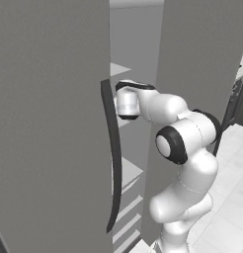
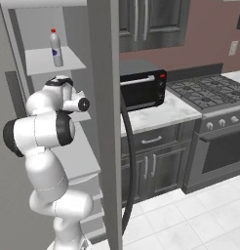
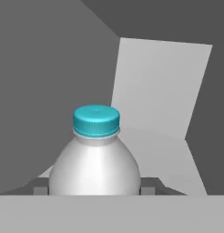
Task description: Take the bottled waters from the counter and place them in the freezer to freeze. Close the freezer door after placing the bottles.
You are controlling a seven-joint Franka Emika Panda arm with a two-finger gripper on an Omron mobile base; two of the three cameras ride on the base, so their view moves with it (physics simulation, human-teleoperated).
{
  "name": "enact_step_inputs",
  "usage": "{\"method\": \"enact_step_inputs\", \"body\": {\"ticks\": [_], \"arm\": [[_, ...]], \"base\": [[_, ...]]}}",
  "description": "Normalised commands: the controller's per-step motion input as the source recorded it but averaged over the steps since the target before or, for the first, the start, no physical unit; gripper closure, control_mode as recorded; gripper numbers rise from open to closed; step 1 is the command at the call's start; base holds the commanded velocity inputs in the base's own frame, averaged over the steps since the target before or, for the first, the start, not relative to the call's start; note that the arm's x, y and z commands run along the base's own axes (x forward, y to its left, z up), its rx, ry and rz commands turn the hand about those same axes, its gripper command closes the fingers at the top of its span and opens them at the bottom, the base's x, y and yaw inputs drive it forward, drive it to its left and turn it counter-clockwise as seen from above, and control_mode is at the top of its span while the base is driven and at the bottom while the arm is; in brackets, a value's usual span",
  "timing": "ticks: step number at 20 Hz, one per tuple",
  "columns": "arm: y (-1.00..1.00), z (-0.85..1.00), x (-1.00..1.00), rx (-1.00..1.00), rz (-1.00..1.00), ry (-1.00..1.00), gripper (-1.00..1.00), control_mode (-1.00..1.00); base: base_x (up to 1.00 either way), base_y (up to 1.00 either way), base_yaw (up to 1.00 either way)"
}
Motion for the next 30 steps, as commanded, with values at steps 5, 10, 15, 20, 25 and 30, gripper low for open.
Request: {"method": "enact_step_inputs", "body": {"ticks": [5, 10, 15, 20, 25, 30], "arm": [[0.0, 0.0, 0.0, 0.0, 0.0, 0.0, 1.0, -1.0], [0.0, 0.0, 0.0, 0.0, 0.0, 0.0, -1.0, -1.0], [0.0, 0.0, 0.0, 0.0, 0.0, 0.0, -1.0, -1.0], [0.0, 0.0, 0.0, 0.0, 0.0, 0.0, -1.0, -1.0], [0.0, 0.0, -0.07, 0.0, 0.0, 0.0, -1.0, -1.0], [-0.07, 0.01, -0.16, 0.0, 0.0, 0.0, -1.0, -1.0]], "base": [[0.0, 0.0, 0.0], [0.0, 0.0, 0.0], [0.0, 0.0, 0.0], [0.0, 0.0, 0.0], [0.0, 0.0, 0.0], [0.0, 0.0, 0.0]]}}
